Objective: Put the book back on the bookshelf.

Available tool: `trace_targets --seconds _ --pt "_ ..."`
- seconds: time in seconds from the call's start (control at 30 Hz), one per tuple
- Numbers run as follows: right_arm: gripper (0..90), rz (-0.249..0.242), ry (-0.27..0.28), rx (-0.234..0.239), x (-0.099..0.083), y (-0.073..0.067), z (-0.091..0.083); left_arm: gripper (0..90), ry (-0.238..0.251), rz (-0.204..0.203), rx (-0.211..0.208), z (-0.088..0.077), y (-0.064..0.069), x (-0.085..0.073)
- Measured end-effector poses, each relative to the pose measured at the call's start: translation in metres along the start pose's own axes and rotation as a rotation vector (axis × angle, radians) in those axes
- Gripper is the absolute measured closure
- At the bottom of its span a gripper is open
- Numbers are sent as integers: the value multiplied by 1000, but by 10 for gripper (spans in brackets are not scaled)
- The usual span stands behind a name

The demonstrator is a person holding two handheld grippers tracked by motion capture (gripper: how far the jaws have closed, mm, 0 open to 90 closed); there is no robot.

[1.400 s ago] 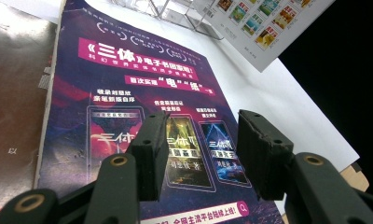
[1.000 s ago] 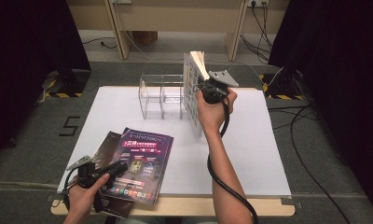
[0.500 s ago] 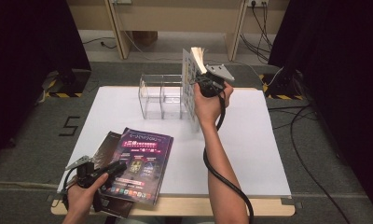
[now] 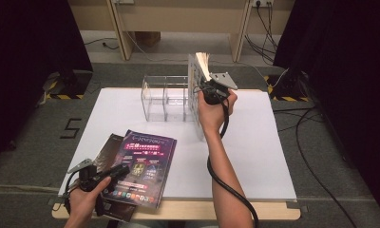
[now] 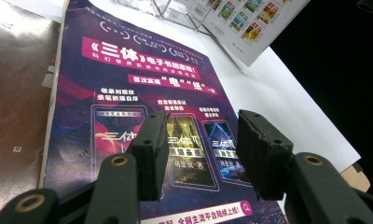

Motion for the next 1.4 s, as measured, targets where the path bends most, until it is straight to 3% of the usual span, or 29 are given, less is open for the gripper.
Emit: trace_targets --seconds 0.13,0.3,0.6,1.0,1.4 --pt "729 -21 -28 0 -2 2 -6 530 0 1 -3 0 2 -1" --pt "696 -7 -55 17 2 8 -14 529 -4 5 -5 1 3 -2" --pt "671 -24 -112 39 9 11 -15 529 0 1 -6 1 3 -1" --pt "653 -30 -154 47 -6 12 -13 528 -6 2 -7 1 3 -2" --pt "733 -36 -183 32 -11 14 -7 528 -11 1 -5 2 2 -3"
Point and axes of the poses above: each handheld gripper's, and its own axes: z roughly forward along the jaws, x roughly out of its top, y roughly to its right, the point moved 7 cm from there along z, roughly forward along the jaws, and after that the axes turned 1 degree about y, right-handed, at the moved point
